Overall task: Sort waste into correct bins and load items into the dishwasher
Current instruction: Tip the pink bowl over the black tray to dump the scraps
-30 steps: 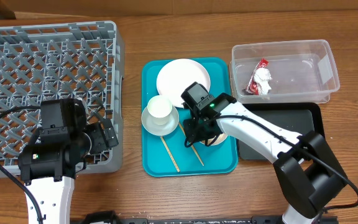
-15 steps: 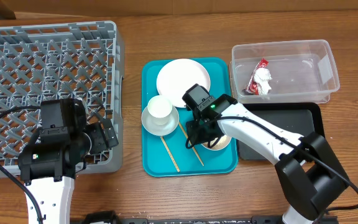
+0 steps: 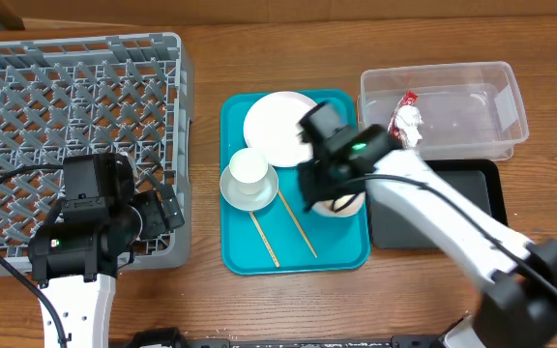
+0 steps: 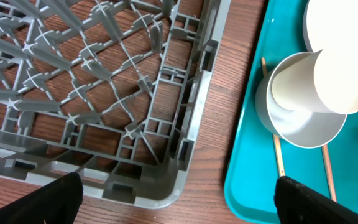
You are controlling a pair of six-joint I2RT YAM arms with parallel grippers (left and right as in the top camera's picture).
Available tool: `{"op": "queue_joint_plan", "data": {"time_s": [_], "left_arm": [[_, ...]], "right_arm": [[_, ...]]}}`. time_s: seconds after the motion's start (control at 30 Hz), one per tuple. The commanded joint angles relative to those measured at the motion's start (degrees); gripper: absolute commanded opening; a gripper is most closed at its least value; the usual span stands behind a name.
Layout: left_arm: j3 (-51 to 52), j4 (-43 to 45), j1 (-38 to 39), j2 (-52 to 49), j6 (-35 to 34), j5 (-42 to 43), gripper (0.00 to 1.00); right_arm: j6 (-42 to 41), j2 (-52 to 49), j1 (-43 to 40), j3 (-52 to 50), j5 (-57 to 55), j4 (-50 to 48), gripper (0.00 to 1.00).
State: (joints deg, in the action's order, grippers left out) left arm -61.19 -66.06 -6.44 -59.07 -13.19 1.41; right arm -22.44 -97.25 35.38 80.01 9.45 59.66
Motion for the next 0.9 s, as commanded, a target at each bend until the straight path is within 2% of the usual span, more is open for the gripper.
{"op": "queue_joint_plan", "data": {"time_s": [0.0,0.13,0.3,0.63,0.87], "left_arm": [[-1.22,0.09,-0.31,-0.09,-0.11,-0.37,1.0],[-1.22,0.09,-0.31,-0.07,-0.11,-0.37,1.0],[-1.22,0.07,-0.31,-0.09,-0.11,-0.35,1.0],[-1.22,0.09,-0.31,-0.09,-0.13,-0.35,1.0],[-1.22,0.09,-0.31,-0.09,-0.13,-0.35,1.0]], "right_arm": [[-2.05,5.29,-6.45,2.23,1.33,2.1,0.04],[-1.07,5.97,-14.01,1.84,6.54,5.73,0.04],[5.14,5.97,-23.47,-1.86,15.56,5.77,0.04],[15.56,5.84,-39.32,-15.02,36.09,-1.4,0.04],[18.05,5.84,-49.53,-22.53,49.99,-6.27,0.04]]}}
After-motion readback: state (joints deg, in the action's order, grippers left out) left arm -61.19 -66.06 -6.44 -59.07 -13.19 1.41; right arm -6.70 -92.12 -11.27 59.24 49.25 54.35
